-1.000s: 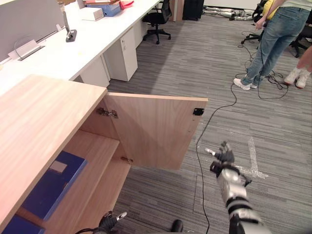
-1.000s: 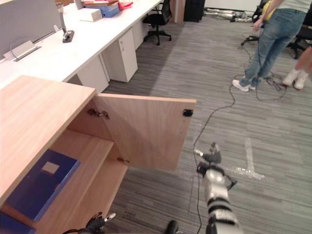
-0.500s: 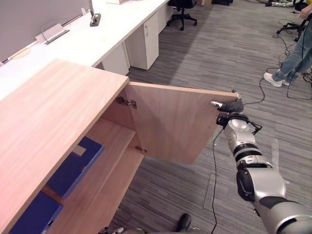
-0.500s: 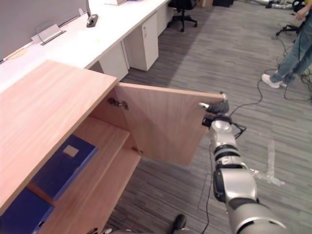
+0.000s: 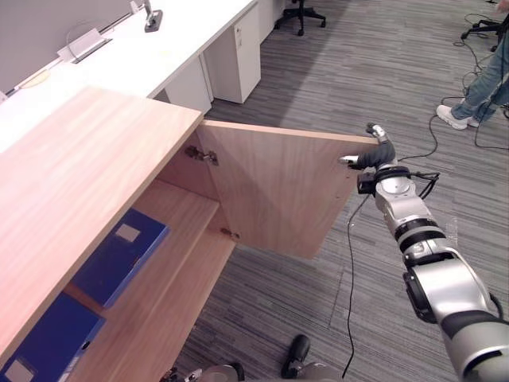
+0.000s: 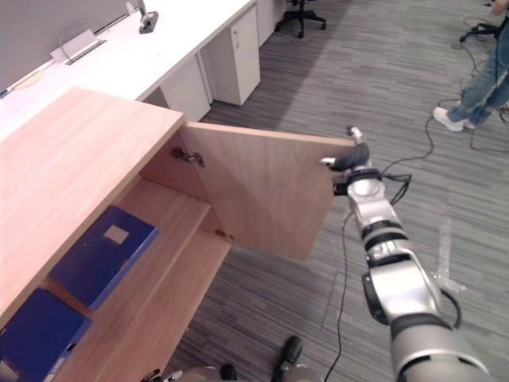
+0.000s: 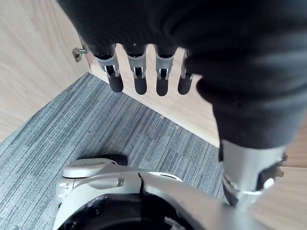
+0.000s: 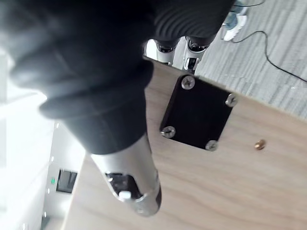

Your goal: Walk over to the cabinet, pick up the folder, carry it to the office cabinet, place the folder inside the office cabinet, then close the office cabinet door

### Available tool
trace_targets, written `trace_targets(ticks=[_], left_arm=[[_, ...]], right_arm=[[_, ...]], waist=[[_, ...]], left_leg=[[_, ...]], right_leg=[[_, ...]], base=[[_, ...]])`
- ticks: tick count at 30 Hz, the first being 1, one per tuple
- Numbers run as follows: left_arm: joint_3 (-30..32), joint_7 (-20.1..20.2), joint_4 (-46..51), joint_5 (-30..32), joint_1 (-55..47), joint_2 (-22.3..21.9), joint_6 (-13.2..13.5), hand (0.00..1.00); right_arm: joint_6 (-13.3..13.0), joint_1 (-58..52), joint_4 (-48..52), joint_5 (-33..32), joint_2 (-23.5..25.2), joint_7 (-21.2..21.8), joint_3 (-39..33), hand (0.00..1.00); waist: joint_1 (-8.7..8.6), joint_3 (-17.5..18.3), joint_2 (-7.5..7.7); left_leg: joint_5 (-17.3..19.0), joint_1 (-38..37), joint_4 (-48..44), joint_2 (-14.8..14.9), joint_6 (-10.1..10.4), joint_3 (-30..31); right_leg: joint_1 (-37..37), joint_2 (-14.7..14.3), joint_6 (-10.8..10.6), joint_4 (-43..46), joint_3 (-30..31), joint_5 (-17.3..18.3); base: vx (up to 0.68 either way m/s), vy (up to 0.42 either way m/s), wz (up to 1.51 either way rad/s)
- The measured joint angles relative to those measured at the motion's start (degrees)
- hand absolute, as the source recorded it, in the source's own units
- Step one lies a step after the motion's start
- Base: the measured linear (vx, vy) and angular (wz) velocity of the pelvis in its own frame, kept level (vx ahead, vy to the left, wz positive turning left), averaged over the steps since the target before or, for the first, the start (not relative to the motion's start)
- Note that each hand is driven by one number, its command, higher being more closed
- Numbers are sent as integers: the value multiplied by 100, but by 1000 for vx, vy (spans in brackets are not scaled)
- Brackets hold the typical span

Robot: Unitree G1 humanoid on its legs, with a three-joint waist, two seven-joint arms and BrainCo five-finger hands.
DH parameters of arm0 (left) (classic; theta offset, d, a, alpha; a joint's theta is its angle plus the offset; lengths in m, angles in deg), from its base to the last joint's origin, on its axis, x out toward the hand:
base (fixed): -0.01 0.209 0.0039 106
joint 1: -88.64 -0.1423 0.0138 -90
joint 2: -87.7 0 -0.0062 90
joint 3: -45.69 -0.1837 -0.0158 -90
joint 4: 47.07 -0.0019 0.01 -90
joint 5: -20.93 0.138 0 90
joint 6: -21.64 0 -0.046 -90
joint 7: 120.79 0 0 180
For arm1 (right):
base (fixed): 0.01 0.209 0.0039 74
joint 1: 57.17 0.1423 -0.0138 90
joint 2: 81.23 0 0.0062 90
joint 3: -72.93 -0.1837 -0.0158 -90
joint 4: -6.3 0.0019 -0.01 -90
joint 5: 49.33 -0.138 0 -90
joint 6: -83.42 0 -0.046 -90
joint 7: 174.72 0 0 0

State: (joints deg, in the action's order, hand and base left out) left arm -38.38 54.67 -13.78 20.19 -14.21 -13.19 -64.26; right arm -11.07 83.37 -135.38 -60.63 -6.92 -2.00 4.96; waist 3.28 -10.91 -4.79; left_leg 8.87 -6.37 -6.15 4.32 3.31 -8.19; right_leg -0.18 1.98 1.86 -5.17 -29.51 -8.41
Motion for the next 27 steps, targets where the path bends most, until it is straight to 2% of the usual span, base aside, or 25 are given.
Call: trace_targets(ticks=[2,4,5,7,8,10,11,12,14,16,19,20,23,24,26,27], left_arm=[[39,1,1,33,-25,-1,0,0],[153,9,0,136,-75,4,0,0],[184,23,-1,153,-81,3,0,0],[306,128,-10,312,-111,10,-1,0],[337,141,-8,350,-111,11,0,0],[395,185,-6,481,-106,18,1,0],[417,190,-5,492,-98,18,1,0],[480,195,-10,494,-102,17,5,0],[586,219,-85,495,-129,9,-19,0],[796,232,-59,497,-132,10,-8,0],[1068,251,-89,503,-205,6,-23,0],[1193,255,-84,512,-209,8,-19,0],[1448,256,-84,522,-289,36,-14,0],[1483,258,-94,522,-331,66,-15,0],[1486,290,-121,523,-328,88,-16,0],[1486,296,-121,524,-311,83,-16,0]], right_arm=[[-11,-174,525,150,-351,97,651,0],[-132,-479,1440,152,-987,540,1484,0],[-189,-550,1647,151,-1134,672,1654,0],[-338,-789,2354,148,-1546,1466,2074,0],[-374,-842,2485,147,-1563,1686,2103,0],[-413,-1039,2672,158,-1478,2386,2373,0],[-397,-1112,2665,197,-1444,2550,2559,0],[-459,-1353,2672,227,-1267,2568,2660,0],[-420,-1547,2732,338,-919,2745,2776,0],[-189,-1859,2909,353,-808,3249,3645,0],[42,-2067,3480,111,-498,3260,3856,0],[107,-2041,3736,53,-466,3286,3926,0],[83,-1821,4616,-387,-893,3882,4290,0],[80,-1838,4867,-585,-997,4074,4458,0],[94,-1920,5000,-703,-1007,4266,4686,0],[97,-1923,5004,-741,-1006,4303,4710,0]], waist=[[-63,4,4],[-157,83,35],[-171,118,41],[-219,289,89],[-217,329,94],[-153,423,129],[-102,440,143],[-32,452,168],[23,455,177],[170,471,222],[226,464,298],[301,479,332],[344,547,533],[325,584,700],[349,710,921],[352,726,947]], left_leg=[[14,-41,2,45,23,-74],[47,-86,-8,129,75,-155],[53,-89,-9,150,86,-160],[59,-102,-21,223,103,-153],[58,-108,-23,240,104,-142],[41,-122,-23,287,135,-121],[32,-120,-22,297,150,-113],[10,-120,-17,310,185,-87],[-13,-113,-16,312,220,-79],[-26,-53,-12,306,237,-43],[-22,56,14,302,217,-49],[-50,46,55,299,219,-39],[-100,14,114,291,220,22],[-101,14,115,291,220,25],[-105,-23,115,264,215,25],[-111,-42,115,243,206,29]], right_leg=[[6,-51,22,2,36,19],[13,-150,76,3,121,70],[11,-175,89,4,132,84],[11,-256,148,2,154,142],[12,-275,161,2,162,153],[25,-325,186,0,167,210],[25,-335,192,0,167,216],[29,-354,208,-1,163,227],[25,-364,210,-1,158,230],[-17,-365,215,-2,122,235],[-142,-365,226,-1,120,242],[-136,-360,212,2,94,224],[-116,-352,280,28,31,181],[-116,-352,282,29,31,180],[-86,-324,280,28,33,178],[-66,-303,279,28,36,177]], base=[[0,-7,-23],[37,-12,-24],[51,-22,-14],[54,-32,-9],[45,-35,-6],[20,-34,1],[0,-30,7],[-3,-23,5],[-3,-8,2],[-8,11,7],[19,12,0],[97,47,14],[136,65,11],[169,91,-2],[136,93,-5],[80,77,-3]])
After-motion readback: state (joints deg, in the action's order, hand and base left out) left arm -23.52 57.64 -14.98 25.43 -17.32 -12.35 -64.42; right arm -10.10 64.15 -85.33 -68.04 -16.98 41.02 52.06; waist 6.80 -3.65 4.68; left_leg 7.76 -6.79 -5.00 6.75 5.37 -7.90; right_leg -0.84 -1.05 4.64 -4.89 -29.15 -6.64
